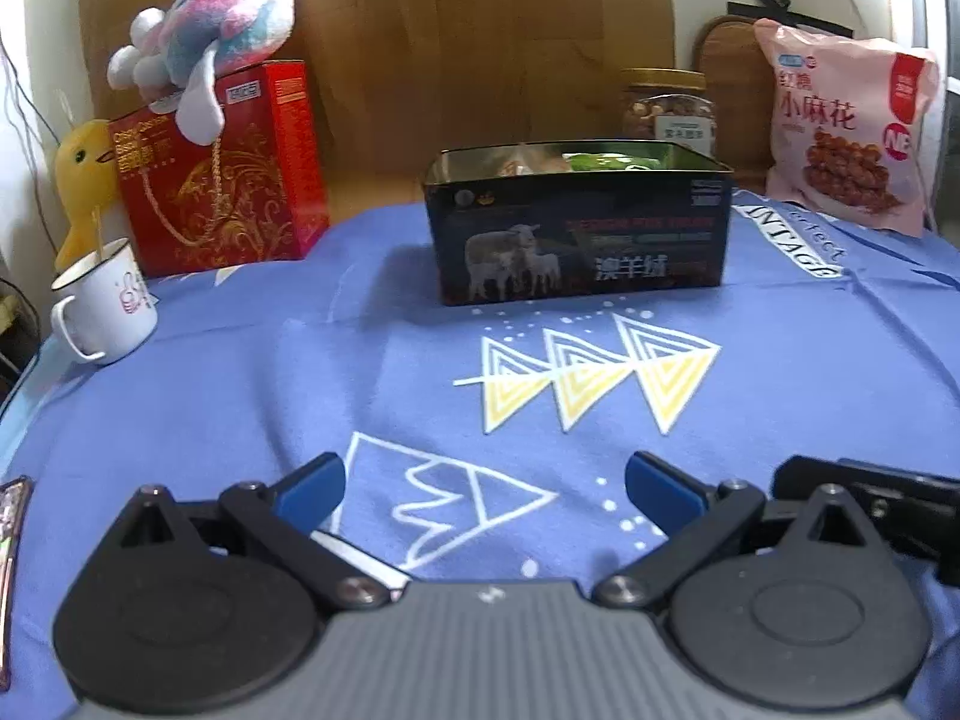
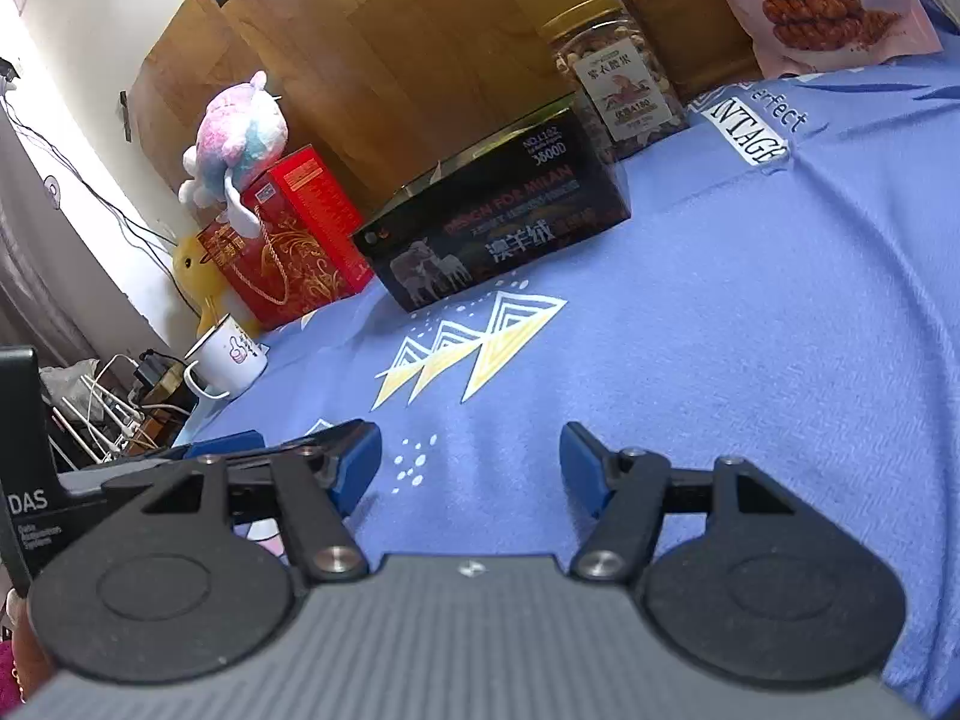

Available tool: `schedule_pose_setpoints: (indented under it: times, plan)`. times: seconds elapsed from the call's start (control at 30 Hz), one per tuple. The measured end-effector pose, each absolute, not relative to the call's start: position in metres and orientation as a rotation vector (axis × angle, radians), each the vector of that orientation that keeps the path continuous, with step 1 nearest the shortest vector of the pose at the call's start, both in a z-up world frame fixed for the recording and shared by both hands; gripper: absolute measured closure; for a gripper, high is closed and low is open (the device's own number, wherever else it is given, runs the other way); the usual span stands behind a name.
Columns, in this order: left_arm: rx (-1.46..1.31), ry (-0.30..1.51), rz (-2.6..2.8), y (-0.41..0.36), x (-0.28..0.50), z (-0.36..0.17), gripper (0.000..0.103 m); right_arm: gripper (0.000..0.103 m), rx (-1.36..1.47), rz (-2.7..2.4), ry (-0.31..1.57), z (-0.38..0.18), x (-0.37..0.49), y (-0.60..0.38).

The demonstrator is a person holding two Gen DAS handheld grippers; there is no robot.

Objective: Organize snacks

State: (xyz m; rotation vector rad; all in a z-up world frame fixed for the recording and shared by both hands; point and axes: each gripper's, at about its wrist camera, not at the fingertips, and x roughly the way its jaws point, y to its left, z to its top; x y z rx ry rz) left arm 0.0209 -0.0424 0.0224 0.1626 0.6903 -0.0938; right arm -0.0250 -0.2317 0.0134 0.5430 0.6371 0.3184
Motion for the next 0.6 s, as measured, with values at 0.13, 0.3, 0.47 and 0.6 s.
schedule_pose_setpoints:
  times: [0.13,0.3,0.47,0.6]
  plan:
    - [0.205,0.668,-0.024,-0.0431,0.0230,0.0227,0.000,0.033,0.549,0.317,0.638,0.0127,-0.0241,-0.2327]
    - [0.231,0.628,0.020,-0.0417,0.0218,0.0254,0.000,0.032,0.555,0.314,0.640,0.0124,-0.0231,-0.2334]
    - [0.249,0.618,0.044,-0.0410,0.0241,0.0257,0.000,0.032,0.553,0.312,0.635,0.0134,-0.0234,-0.2322]
    - [0.264,0.620,0.061,-0.0418,0.0244,0.0242,0.000,0.032,0.553,0.308,0.628,0.0144,-0.0242,-0.2325]
